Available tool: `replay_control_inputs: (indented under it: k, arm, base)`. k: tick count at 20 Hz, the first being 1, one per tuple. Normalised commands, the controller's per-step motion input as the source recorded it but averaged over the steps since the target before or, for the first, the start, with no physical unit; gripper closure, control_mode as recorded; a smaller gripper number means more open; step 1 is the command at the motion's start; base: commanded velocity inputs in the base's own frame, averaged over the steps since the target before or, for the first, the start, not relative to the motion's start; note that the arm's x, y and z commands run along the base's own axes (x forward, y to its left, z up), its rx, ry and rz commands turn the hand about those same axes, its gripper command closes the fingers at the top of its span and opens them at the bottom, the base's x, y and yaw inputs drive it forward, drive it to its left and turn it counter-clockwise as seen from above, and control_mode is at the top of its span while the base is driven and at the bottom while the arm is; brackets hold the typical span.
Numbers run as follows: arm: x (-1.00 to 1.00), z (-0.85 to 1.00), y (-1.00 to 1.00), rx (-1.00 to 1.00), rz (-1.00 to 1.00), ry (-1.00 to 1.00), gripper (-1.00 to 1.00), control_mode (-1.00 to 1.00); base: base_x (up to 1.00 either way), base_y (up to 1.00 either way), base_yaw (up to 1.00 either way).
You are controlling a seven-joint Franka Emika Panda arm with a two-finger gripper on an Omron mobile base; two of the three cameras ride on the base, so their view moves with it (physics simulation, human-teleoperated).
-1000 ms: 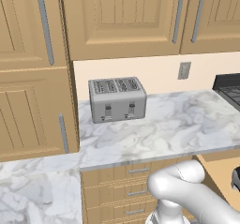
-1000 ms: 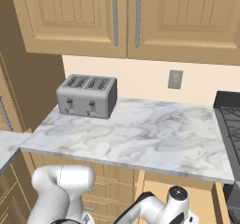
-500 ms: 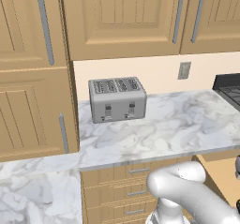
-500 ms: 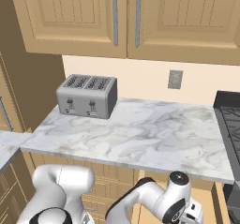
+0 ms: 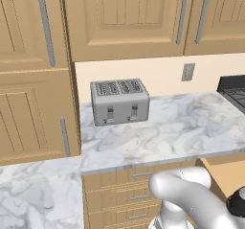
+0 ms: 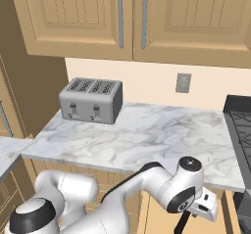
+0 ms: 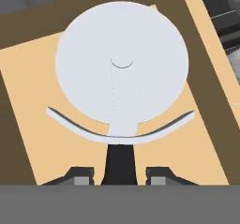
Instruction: Take the pizza cutter from the drawer on the right and place it on the dining counter for cutting.
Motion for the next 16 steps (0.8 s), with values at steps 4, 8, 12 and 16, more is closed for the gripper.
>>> replay_control_inputs:
  k: [4, 8, 12, 16]
  arm:
    - [0.0, 0.94, 0.0, 0.01, 0.01, -0.13, 1.0, -1.0]
    - [0.04, 0.94, 0.0, 0.02, 0.0, -0.11, 1.0, -1.0]
    - [0.39, 0.89, 0.0, 0.03, 0.0, -0.05, 1.0, -1.0]
    - [0.38, 0.84, 0.0, 0.03, 0.0, 0.0, 1.0, -1.0]
  base:
    - [0.0, 0.0, 0.0]
    - [0.0, 0.0, 0.0]
    - [0.0, 0.0, 0.0]
    - [0.0, 0.0, 0.0]
